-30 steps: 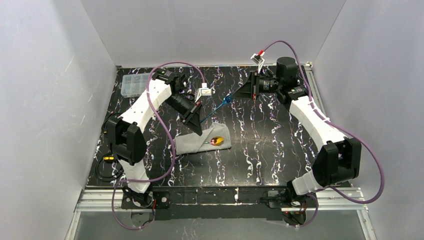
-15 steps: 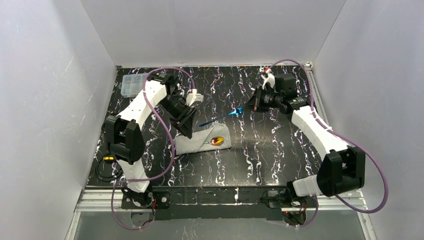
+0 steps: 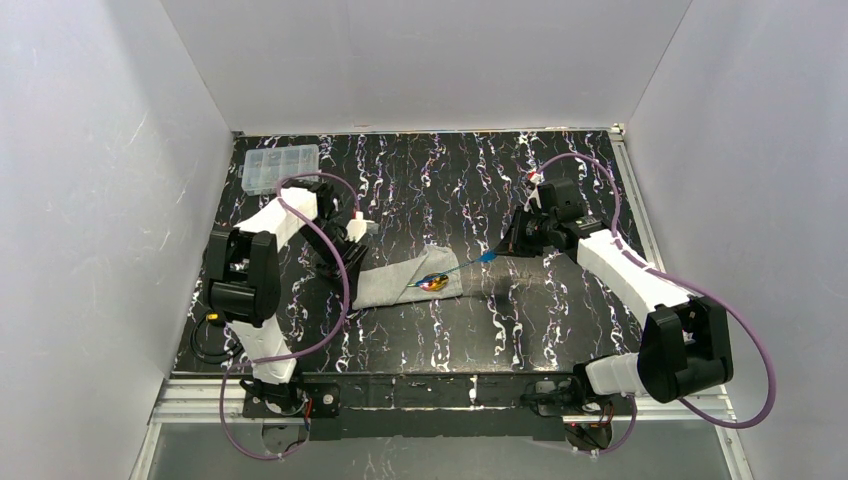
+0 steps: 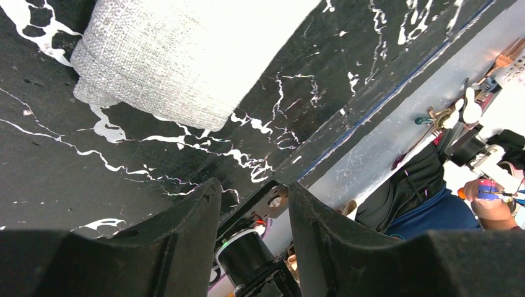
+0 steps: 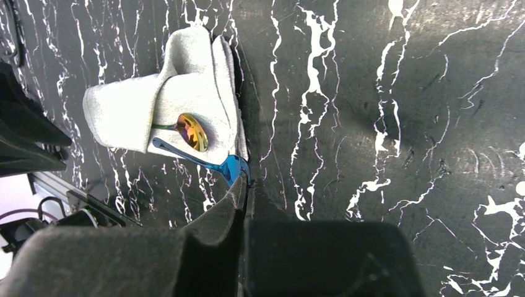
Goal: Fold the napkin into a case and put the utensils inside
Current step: Insert the fork into the folded napkin.
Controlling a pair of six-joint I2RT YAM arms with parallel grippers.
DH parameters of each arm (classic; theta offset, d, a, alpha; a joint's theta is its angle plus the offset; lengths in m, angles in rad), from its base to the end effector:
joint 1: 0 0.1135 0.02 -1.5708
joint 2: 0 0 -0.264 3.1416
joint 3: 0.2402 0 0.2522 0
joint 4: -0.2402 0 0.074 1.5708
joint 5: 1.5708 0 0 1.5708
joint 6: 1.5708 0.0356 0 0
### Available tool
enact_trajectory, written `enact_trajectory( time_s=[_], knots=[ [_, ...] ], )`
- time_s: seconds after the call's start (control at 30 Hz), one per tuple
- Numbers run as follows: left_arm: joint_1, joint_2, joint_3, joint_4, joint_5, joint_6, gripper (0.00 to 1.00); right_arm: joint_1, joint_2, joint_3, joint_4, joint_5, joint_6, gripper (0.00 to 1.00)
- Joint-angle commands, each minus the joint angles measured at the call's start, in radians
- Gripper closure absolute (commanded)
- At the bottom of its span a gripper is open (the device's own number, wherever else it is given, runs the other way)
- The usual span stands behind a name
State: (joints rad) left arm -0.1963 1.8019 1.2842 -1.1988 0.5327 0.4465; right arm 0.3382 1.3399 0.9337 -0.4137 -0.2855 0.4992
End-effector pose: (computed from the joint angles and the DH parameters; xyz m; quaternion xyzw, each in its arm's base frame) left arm 0.2984 -0.0778 0.1978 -0.2858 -0.9190 0.2692 0.0369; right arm 0.2628 0.1031 0.2497 0.0221 0.9221 0.2685 0.2778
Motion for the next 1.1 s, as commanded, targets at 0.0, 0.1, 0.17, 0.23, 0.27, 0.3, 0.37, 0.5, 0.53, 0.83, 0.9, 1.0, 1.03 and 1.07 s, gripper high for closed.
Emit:
enact_trajectory(
  time_s=[0.0,0.1,0.17,0.23,0.27,0.3,0.37,0.5,0.53,0.83,0.9,1.0,1.03,1.07],
  knots=[
    [0.0,-0.056,-0.057,0.101,-0.033,-0.037,0.58,0.004,0.002,0.002,0.032,0.048,0.012,0.99],
    [0.0,-0.045,-0.08,0.137,-0.051,-0.046,0.58,0.005,0.013,-0.001,0.042,0.064,0.017,0.99],
    [0.001,-0.024,-0.084,0.145,-0.053,-0.05,0.59,0.005,0.026,0.002,0.052,0.069,0.022,0.99],
    [0.001,-0.008,-0.091,0.161,-0.053,-0.056,0.59,0.005,0.039,0.011,0.059,0.073,0.029,0.99],
    [0.002,-0.002,-0.093,0.17,-0.053,-0.061,0.6,0.006,0.048,0.015,0.066,0.071,0.033,0.99],
    [0.002,0.005,-0.095,0.178,-0.053,-0.062,0.6,0.007,0.054,0.017,0.073,0.069,0.037,0.99],
    [0.001,0.02,-0.097,0.189,-0.056,-0.064,0.6,0.012,0.069,0.019,0.09,0.069,0.044,0.99],
    [0.002,0.047,-0.098,0.201,-0.054,-0.067,0.6,0.033,0.085,0.01,0.129,0.078,0.066,0.99],
    [0.001,0.051,-0.101,0.204,-0.053,-0.066,0.6,0.037,0.088,0.003,0.145,0.077,0.082,0.99],
    [0.002,0.081,-0.102,0.221,-0.059,-0.055,0.6,0.081,0.12,-0.03,0.234,0.073,0.142,0.99],
    [0.001,0.083,-0.102,0.229,-0.055,-0.057,0.6,0.084,0.134,-0.035,0.246,0.061,0.149,0.99],
    [0.001,0.086,-0.106,0.242,-0.051,-0.058,0.6,0.084,0.152,-0.035,0.263,0.039,0.16,0.99],
    [0.001,0.089,-0.106,0.244,-0.051,-0.058,0.6,0.086,0.16,-0.034,0.276,0.033,0.167,0.99],
    [0.001,0.092,-0.107,0.245,-0.051,-0.057,0.6,0.09,0.167,-0.033,0.289,0.027,0.175,0.99]
  ],
)
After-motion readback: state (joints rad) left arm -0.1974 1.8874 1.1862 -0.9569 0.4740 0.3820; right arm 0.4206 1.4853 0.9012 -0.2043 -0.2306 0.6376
